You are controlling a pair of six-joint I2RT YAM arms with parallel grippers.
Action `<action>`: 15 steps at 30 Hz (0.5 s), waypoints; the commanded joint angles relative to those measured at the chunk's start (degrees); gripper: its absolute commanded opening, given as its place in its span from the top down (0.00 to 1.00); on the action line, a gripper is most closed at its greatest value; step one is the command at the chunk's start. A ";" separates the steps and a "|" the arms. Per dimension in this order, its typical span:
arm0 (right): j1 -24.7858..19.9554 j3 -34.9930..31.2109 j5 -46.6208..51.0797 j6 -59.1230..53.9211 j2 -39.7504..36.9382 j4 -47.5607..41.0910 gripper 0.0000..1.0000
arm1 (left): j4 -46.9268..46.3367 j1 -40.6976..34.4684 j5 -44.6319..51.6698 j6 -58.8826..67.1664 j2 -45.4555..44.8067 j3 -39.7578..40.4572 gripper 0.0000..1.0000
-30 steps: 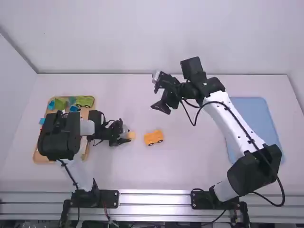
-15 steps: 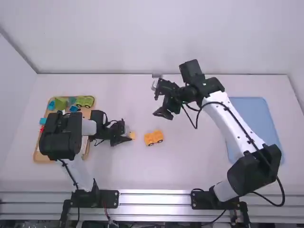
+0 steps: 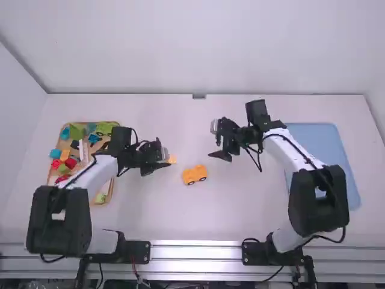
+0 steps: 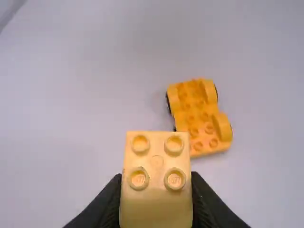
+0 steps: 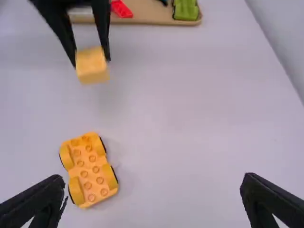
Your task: Assemble lego blocks to make yellow taxi
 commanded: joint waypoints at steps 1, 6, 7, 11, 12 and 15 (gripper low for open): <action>-0.13 -3.56 -7.02 -3.78 3.82 2.60 0.01 | -0.15 -3.61 -3.69 -8.76 -3.74 -2.14 0.91; 1.62 -3.98 -10.71 -15.13 11.67 2.91 0.01 | 4.28 -9.35 -4.55 -15.52 -5.25 -5.38 0.89; 2.34 -4.02 -10.05 -16.92 13.29 3.15 0.01 | 5.81 -10.27 -4.61 -16.79 -5.14 -6.25 0.89; 3.61 -4.07 -9.25 -22.69 17.29 2.86 0.01 | 11.65 -11.28 -4.42 -21.22 -4.52 -9.11 0.89; 4.07 -4.07 -9.25 -23.56 18.43 3.43 0.01 | 13.27 -11.41 -4.44 -22.60 -4.37 -9.92 0.88; 5.11 -4.07 -8.39 -21.97 20.81 5.66 0.01 | 17.38 -11.45 -4.44 -25.53 -4.00 -12.20 0.88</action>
